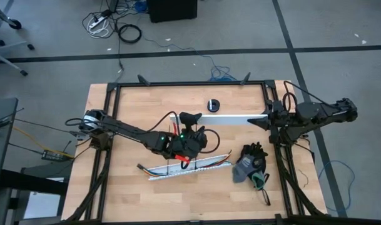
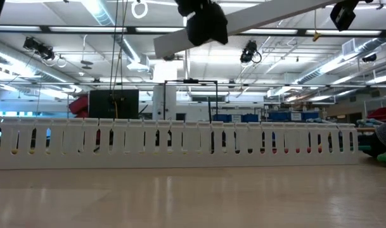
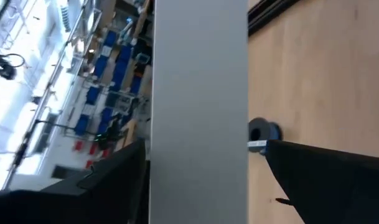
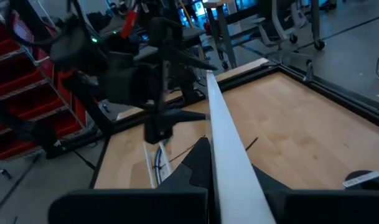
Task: Ziptie cables
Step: Close the white cable duct
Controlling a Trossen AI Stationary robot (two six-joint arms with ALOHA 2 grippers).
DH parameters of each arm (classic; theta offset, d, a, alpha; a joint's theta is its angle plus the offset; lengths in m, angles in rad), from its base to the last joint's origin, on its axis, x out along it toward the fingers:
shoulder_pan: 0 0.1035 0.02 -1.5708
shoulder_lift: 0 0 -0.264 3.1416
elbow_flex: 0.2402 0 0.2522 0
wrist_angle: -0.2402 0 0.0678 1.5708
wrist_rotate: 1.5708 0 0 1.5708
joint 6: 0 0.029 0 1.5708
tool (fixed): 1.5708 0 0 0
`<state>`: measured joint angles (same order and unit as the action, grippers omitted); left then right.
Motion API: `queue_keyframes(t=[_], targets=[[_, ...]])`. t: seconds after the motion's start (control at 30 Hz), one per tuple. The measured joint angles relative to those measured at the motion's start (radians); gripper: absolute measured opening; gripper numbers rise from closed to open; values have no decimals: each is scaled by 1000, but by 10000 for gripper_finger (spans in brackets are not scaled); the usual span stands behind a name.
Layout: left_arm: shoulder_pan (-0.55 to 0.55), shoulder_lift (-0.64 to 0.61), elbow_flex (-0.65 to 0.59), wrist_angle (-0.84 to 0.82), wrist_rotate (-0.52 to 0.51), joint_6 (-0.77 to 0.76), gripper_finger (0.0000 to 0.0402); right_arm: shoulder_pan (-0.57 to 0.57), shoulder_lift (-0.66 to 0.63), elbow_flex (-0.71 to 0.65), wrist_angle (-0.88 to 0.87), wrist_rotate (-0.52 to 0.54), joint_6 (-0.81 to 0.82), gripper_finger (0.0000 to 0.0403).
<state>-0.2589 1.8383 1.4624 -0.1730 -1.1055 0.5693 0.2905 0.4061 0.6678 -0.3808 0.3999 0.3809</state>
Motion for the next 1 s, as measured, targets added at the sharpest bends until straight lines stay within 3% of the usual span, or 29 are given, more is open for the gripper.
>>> queue_keyframes(t=[0.1,0.2,0.33,0.5,1.0], targets=[[12,24,0,2,-14,19,328,0,16,0,23,-3,11,0],[17,52,0,4,-101,106,328,1,35,0,42,-9,12,0],[19,66,0,15,-99,95,328,2,48,0,47,-12,14,0],[17,67,0,72,-169,98,323,0,45,0,47,-11,13,0],[2,66,0,74,-166,93,281,-1,45,0,43,-11,11,0]])
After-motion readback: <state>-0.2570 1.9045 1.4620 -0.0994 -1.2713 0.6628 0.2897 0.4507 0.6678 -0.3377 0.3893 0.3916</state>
